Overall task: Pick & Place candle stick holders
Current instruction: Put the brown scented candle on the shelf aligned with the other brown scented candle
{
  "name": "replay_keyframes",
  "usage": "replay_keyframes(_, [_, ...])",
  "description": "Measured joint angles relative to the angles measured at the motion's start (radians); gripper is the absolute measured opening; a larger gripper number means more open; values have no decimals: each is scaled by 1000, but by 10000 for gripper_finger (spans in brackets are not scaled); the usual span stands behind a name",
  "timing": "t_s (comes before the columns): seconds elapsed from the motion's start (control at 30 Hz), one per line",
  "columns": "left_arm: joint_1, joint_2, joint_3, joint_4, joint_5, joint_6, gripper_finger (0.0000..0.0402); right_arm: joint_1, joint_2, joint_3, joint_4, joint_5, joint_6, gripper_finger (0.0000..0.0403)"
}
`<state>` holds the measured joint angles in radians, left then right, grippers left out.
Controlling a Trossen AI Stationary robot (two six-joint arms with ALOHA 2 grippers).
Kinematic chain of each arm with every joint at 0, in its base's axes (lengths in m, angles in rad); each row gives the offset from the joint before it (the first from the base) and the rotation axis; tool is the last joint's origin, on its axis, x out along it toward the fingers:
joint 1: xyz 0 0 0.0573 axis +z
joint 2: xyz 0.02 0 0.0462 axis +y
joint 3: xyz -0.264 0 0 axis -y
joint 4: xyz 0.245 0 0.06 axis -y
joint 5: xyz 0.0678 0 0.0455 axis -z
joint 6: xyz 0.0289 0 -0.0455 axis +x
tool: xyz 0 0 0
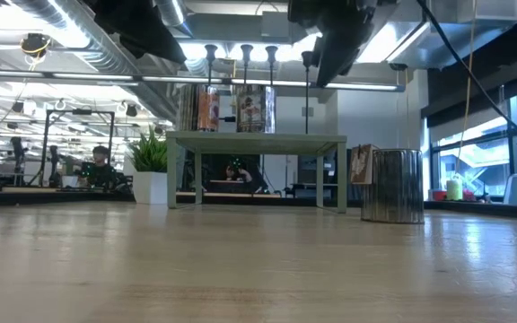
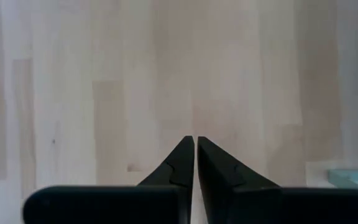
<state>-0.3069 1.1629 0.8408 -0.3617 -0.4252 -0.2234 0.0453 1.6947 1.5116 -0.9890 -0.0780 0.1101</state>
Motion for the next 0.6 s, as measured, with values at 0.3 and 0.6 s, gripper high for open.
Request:
replay_keyframes(0.3, [0,0,0,0,0,0,58,-14,1,0,-23,-1,-23,23])
replay_keyframes(0.6, [0,0,0,-1,29,0,58,-14,4,0,-25,-1,-38,23])
